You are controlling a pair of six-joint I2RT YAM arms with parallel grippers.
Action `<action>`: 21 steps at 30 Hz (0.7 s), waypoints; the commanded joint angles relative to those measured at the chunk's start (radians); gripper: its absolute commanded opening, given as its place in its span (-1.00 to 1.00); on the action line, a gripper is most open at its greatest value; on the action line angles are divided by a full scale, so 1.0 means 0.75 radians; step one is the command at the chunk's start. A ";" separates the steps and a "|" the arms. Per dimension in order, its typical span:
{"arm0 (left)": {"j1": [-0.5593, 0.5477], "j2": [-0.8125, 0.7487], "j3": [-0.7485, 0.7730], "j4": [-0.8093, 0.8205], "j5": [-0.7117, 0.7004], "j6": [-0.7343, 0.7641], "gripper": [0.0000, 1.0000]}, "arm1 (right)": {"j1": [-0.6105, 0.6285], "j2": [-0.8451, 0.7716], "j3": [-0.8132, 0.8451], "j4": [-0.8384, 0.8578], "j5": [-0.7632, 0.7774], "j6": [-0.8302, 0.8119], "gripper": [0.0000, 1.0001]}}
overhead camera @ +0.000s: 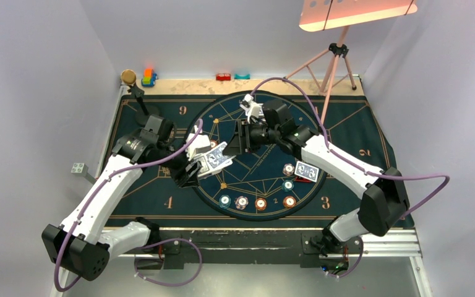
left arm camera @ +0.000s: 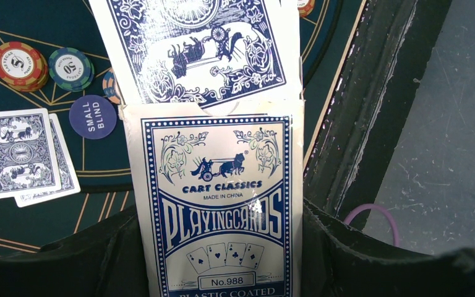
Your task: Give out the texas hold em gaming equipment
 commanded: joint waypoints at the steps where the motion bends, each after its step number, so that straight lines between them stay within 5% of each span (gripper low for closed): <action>1: 0.006 -0.035 0.039 0.031 0.056 -0.002 -0.81 | 0.005 -0.051 0.063 -0.023 0.030 -0.026 -0.07; 16: 0.006 -0.037 0.021 0.034 0.050 0.006 -0.81 | 0.005 -0.084 0.150 -0.111 0.107 -0.061 -0.34; 21: 0.006 -0.038 0.020 0.034 0.050 0.006 -0.81 | 0.004 -0.089 0.165 -0.128 0.129 -0.061 -0.63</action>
